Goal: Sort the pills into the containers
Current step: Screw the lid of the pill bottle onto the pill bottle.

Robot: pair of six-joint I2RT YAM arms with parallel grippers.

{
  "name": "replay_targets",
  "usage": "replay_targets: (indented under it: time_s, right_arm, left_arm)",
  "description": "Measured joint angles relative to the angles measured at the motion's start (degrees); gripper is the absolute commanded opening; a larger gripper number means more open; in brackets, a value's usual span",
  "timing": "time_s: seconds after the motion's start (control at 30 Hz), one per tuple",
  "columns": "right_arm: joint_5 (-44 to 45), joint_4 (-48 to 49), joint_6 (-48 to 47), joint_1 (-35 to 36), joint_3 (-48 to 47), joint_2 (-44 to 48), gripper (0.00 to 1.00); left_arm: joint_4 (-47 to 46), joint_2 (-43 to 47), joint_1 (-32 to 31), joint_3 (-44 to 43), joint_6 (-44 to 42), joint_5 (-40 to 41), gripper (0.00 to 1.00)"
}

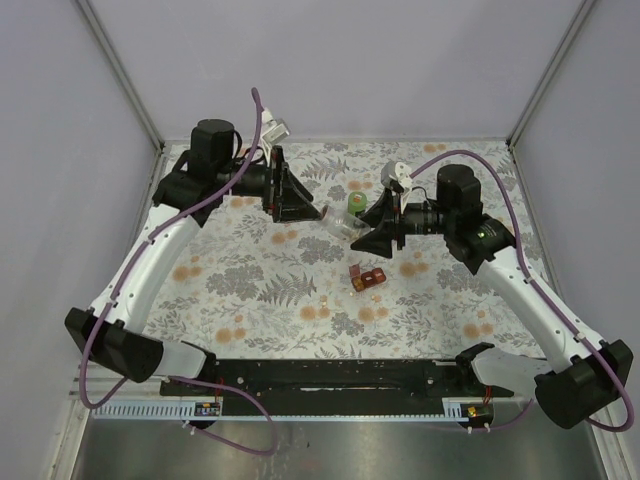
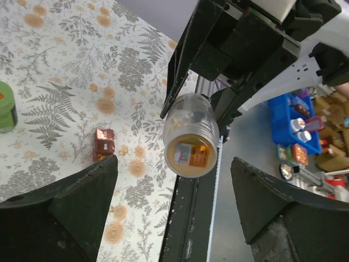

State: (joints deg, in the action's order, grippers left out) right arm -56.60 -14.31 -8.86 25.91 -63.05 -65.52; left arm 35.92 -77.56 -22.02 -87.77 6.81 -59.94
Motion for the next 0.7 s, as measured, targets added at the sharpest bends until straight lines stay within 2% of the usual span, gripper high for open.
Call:
replay_targets:
  time_s: [0.1, 0.17, 0.23, 0.7]
  right_arm:
    - [1.0, -0.6, -0.9, 0.0, -0.3, 0.0, 0.0]
    - [1.8, -0.7, -1.4, 0.0, -0.4, 0.0, 0.0]
    - [2.5, -1.1, -1.8, 0.0, -0.4, 0.2, 0.0]
    - [5.3, -2.2, -3.8, 0.0, -0.4, 1.4, 0.0]
  left_arm:
    - [-2.7, -2.2, 0.0, -0.2, 5.4, -0.7, 0.83]
    - [-4.0, -3.1, 0.0, -0.2, 8.4, -1.0, 0.74]
    - [-5.0, -3.5, 0.0, -0.2, 10.6, -1.0, 0.7]
    - [-5.5, -4.7, -3.3, -1.4, 16.1, 0.3, 0.68]
